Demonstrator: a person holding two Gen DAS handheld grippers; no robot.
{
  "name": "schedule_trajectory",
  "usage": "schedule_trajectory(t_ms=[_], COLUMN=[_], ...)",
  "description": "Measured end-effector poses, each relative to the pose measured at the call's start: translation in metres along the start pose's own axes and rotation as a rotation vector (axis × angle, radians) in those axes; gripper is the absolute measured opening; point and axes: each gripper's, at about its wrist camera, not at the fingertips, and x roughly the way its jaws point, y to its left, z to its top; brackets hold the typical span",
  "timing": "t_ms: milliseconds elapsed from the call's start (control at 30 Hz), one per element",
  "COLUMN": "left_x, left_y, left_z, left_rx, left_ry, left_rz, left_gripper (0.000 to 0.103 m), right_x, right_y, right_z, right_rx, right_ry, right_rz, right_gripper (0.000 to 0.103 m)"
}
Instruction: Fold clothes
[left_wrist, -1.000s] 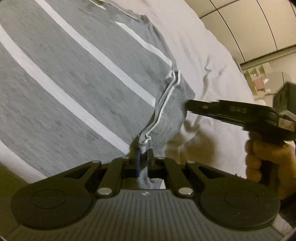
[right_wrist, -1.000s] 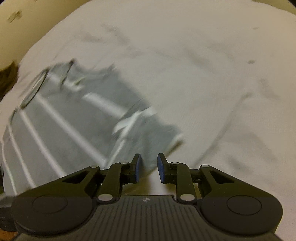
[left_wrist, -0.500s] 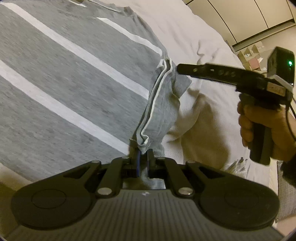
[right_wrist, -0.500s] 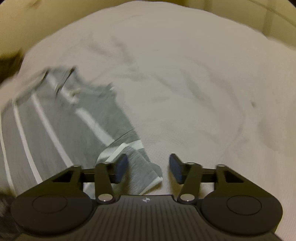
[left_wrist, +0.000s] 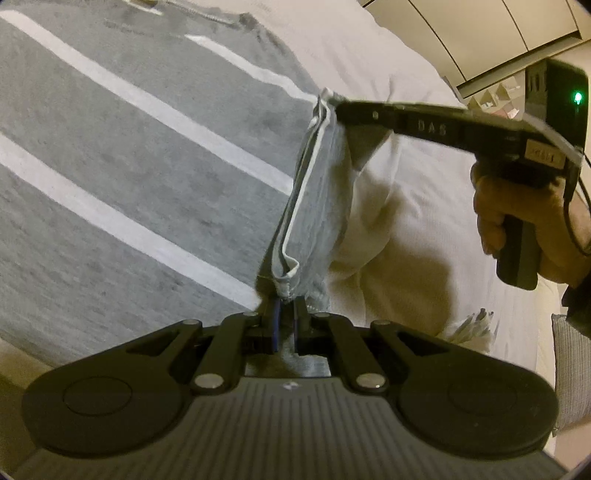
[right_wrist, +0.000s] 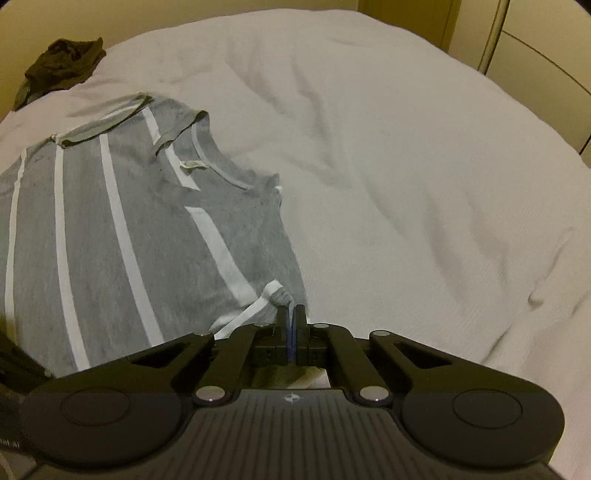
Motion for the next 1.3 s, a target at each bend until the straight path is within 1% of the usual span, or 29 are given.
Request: schedule_trajectory(t_ms=[67,100,200,267,300,333,433,500,533,600,633,700,733,800,867,933,1033,1067,1133,1167,1267,1300], left_x=[0.001,0.001,-0.005,-0.008,-0.01,-0.012,-0.017,-0.021,-0.023,-0.025,-0.019,-0.004,0.002,0.01,-0.001,-0.019,-0.05,-0.061,-0.083,-0.095,-0.135,-0.148], left_y=[0.0,0.0,-0.004,-0.007,-0.009,-0.011,-0.015,-0.018,-0.02,-0.023,-0.024,-0.019,-0.016,-0.011,-0.011,-0.01,-0.002,0.001,0.005,0.007,0.011,0.012], left_z=[-0.001,-0.001,-0.001,0.0,0.0,0.0,0.0,0.001,0.001,0.001,0.004,0.008,0.009,0.011,0.009,0.004,-0.009,-0.013,-0.022,-0.026,-0.041,-0.046], left_rx=[-0.001,0.0,0.043,0.072,0.086,0.101,0.144,0.173,0.187,0.214,0.219,0.204,0.192,0.172,0.183,0.19,0.183,0.183,0.184,0.183,0.185,0.19], left_ry=[0.007,0.008,-0.004,-0.011,-0.015,-0.019,-0.031,-0.039,-0.042,-0.049,-0.047,-0.015,0.004,0.037,0.027,0.015,0.01,0.011,0.023,0.028,0.024,0.021], left_rz=[0.005,0.005,-0.004,-0.009,-0.012,-0.015,-0.023,-0.029,-0.032,-0.036,-0.029,0.0,0.009,0.025,0.021,0.024,0.057,0.077,0.141,0.177,0.26,0.285], left_gripper=[0.002,0.002,0.002,0.002,0.002,0.002,0.002,0.002,0.002,0.002,0.002,0.004,0.004,0.004,0.004,0.008,0.009,0.009,0.011,0.013,0.021,0.026], right_x=[0.007,0.009,-0.008,-0.027,-0.035,-0.041,-0.045,-0.033,-0.027,-0.014,-0.007,0.005,0.008,0.007,-0.001,-0.019,-0.042,-0.048,-0.059,-0.065,-0.081,-0.085], right_y=[0.001,0.0,-0.015,-0.027,-0.032,-0.037,-0.043,-0.041,-0.039,-0.035,-0.034,-0.035,-0.035,-0.034,-0.03,-0.021,0.005,0.016,0.042,0.055,0.091,0.1], right_z=[-0.001,0.0,-0.005,-0.014,-0.021,-0.029,-0.057,-0.067,-0.071,-0.069,-0.066,-0.061,-0.059,-0.055,-0.053,-0.057,-0.068,-0.072,-0.079,-0.083,-0.092,-0.094], right_rx=[-0.014,0.005,0.162,0.293,0.369,0.443,0.614,0.665,0.682,0.654,0.646,0.644,0.637,0.636,0.644,0.658,0.675,0.676,0.669,0.668,0.678,0.674], right_ry=[0.015,0.013,-0.049,-0.099,-0.115,-0.125,-0.098,-0.062,-0.046,-0.04,-0.037,-0.026,-0.019,-0.017,-0.026,-0.044,-0.029,-0.015,0.023,0.04,0.082,0.095], right_rz=[-0.016,-0.02,-0.052,-0.087,-0.093,-0.096,-0.072,-0.038,-0.022,-0.004,0.002,0.008,-0.014,-0.051,-0.08,-0.079,-0.062,-0.055,-0.045,-0.044,-0.034,-0.032], right_gripper=[0.0,0.0,0.011,0.015,0.021,0.024,0.028,0.028,0.028,0.027,0.028,0.027,0.025,0.026,0.027,0.028,0.031,0.032,0.039,0.041,0.045,0.048])
